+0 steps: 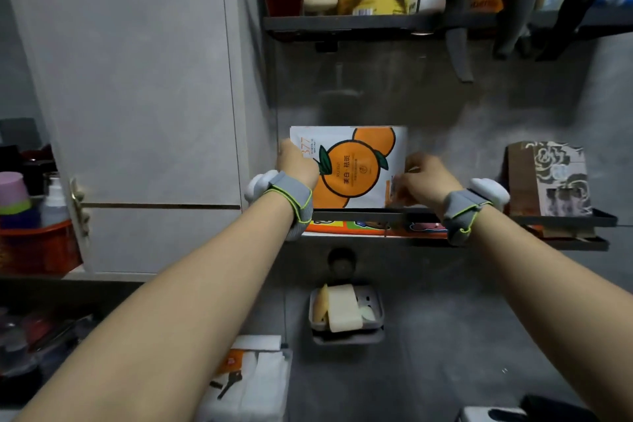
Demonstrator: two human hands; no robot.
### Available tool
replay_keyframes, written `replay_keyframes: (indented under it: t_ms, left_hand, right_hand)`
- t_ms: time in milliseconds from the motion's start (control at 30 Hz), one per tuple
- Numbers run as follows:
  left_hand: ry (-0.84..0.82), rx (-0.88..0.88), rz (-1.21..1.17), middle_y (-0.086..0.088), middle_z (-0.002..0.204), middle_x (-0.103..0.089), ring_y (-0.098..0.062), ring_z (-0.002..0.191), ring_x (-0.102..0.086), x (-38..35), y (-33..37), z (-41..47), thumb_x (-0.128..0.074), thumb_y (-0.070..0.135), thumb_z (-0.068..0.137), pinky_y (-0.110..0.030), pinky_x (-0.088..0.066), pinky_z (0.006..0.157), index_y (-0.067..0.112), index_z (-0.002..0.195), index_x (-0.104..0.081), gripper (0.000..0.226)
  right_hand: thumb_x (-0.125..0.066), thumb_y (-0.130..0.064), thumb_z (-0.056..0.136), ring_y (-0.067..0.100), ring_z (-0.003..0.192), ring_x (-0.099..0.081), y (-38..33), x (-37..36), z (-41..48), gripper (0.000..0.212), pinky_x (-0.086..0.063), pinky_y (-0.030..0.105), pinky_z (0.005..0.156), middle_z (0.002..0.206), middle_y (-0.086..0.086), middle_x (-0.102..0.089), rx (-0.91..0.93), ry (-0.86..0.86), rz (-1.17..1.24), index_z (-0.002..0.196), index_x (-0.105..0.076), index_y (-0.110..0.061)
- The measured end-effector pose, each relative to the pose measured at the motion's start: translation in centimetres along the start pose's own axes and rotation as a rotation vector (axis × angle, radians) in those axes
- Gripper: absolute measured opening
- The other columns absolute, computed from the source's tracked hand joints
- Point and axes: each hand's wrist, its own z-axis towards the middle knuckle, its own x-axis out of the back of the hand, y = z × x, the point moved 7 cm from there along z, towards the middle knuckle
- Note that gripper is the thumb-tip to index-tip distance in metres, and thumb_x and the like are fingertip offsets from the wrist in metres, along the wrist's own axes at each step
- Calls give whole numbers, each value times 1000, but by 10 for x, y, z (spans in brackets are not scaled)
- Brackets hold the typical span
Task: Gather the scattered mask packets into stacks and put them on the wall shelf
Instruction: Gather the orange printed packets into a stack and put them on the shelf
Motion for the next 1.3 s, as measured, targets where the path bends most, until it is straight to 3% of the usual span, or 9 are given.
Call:
replay_keyframes:
  t_ms: [100,267,433,633,800,900,1067,1167,1300]
  left_hand:
    - [23,86,167,-16,135,-50,-35,124,-48,-5,-15,2,-40,5,92,-39,-38,105,2,131,-33,39]
    - [68,69,260,-20,132,-51,-37,121,-50,-5,-13,11,-41,0,92,-39,-41,98,-2,129,-36,37]
    - [74,101,336,-20,142,-40,-36,130,-41,-6,-15,14,-44,4,94,-38,-34,106,-3,137,-29,47]
    - [85,100,331,-19,149,-28,-35,135,-35,-10,-15,7,-50,4,91,-39,-31,110,1,146,-14,66]
    - [52,101,309,-19,147,-29,-36,134,-36,-8,-15,5,-52,5,89,-39,-32,108,2,146,-13,68]
    - [36,66,301,-18,146,-31,-36,132,-38,-5,-13,1,-53,6,88,-40,-35,106,4,145,-16,68]
    - [-3,-49,320,-14,144,-32,-37,123,-45,1,-16,-8,-52,8,85,-43,-41,104,9,137,-27,58]
    - [-21,-135,270,-10,146,-28,-33,122,-47,4,-15,-19,-51,8,86,-32,-43,100,11,139,-29,58]
    - [-58,-250,177,-5,154,-17,-23,131,-40,14,-11,-46,-48,8,93,-10,-32,87,12,148,-19,62]
  right_hand:
    - [-53,-5,87,33,84,-68,6,-7,12,14,-58,45,81,91,16,-68,-7,-40,-82,99,-60,-10]
    - [-58,-8,85,33,90,-67,9,-17,23,21,-55,47,88,98,16,-69,10,-84,-185,105,-64,-8]
    - [-58,-12,86,33,97,-64,6,-28,29,20,-52,45,93,104,15,-67,11,-118,-269,105,-64,-7]
    - [-51,-21,91,28,86,-59,9,-29,30,16,-46,32,78,98,14,-65,-1,-116,-355,93,-62,-9]
    - [-53,-27,92,27,90,-60,10,-29,31,18,-48,35,83,98,10,-64,20,-116,-377,95,-62,-13]
    - [-59,-25,87,31,91,-63,10,-21,31,18,-53,39,84,97,14,-67,-2,-60,-440,92,-65,-8]
    - [-62,-13,83,37,100,-63,-4,-3,17,36,-52,38,86,109,21,-65,23,237,-292,116,-54,0]
    - [-60,-16,84,33,107,-58,-25,-2,-9,44,-45,33,83,117,16,-60,163,376,-192,125,-47,-6]
    - [-61,-19,85,24,96,-61,-48,-33,-48,34,-53,44,85,106,4,-61,333,308,-4,116,-52,-15]
